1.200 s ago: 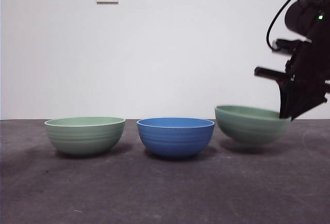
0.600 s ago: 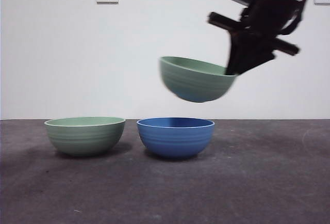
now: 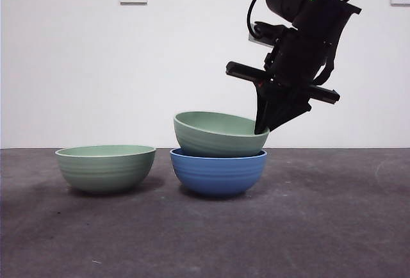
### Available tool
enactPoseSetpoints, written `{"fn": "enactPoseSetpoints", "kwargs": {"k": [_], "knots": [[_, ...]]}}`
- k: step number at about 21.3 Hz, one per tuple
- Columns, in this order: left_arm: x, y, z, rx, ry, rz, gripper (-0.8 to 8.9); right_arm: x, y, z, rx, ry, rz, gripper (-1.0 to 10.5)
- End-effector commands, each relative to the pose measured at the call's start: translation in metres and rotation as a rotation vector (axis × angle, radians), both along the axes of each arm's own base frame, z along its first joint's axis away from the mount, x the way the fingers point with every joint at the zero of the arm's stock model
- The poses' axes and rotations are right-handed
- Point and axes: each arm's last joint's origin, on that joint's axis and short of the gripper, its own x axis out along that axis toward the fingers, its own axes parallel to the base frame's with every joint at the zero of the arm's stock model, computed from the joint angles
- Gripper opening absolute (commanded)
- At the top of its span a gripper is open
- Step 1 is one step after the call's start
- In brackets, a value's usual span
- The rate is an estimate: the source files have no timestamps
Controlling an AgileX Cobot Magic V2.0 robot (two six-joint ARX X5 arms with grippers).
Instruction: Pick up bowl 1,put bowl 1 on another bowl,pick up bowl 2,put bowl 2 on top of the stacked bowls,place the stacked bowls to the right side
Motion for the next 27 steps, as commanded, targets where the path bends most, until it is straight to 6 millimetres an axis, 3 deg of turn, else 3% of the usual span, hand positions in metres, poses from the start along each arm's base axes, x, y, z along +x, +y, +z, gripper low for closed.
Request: {"fn": "enactPoseSetpoints", "kwargs": {"k": [1, 5, 8, 12, 17, 22, 27], "knots": [[0.000, 0.000, 0.000, -0.001, -0.002, 0.001, 5.98, 0.002, 0.005, -0.009, -0.012, 0.024, 0.010, -0.1], [0.000, 0.000, 0.000, 0.010, -0.003, 0.013, 5.98, 0.001, 0.007, -0.015, -0.021, 0.052, 0.021, 0.1], [0.001, 0.001, 0.000, 0.031, -0.006, 0.034, 5.98, -0.001, 0.011, -0.015, -0.021, 0.046, 0.041, 2.3], [0.013, 0.000, -0.001, 0.032, -0.001, 0.036, 5.98, -0.006, 0.016, -0.006, 0.009, 0.040, 0.074, 2.9], [0.048, 0.000, -0.011, 0.052, 0.038, 0.062, 5.98, -0.026, 0.008, 0.049, 0.049, -0.059, 0.078, 2.9], [0.102, -0.008, -0.033, 0.089, 0.067, 0.169, 5.98, -0.077, -0.022, 0.113, 0.076, -0.153, 0.097, 2.9], [0.143, -0.020, -0.047, 0.172, 0.156, 0.203, 5.97, -0.116, -0.044, 0.144, 0.092, -0.200, 0.104, 2.9]]}}
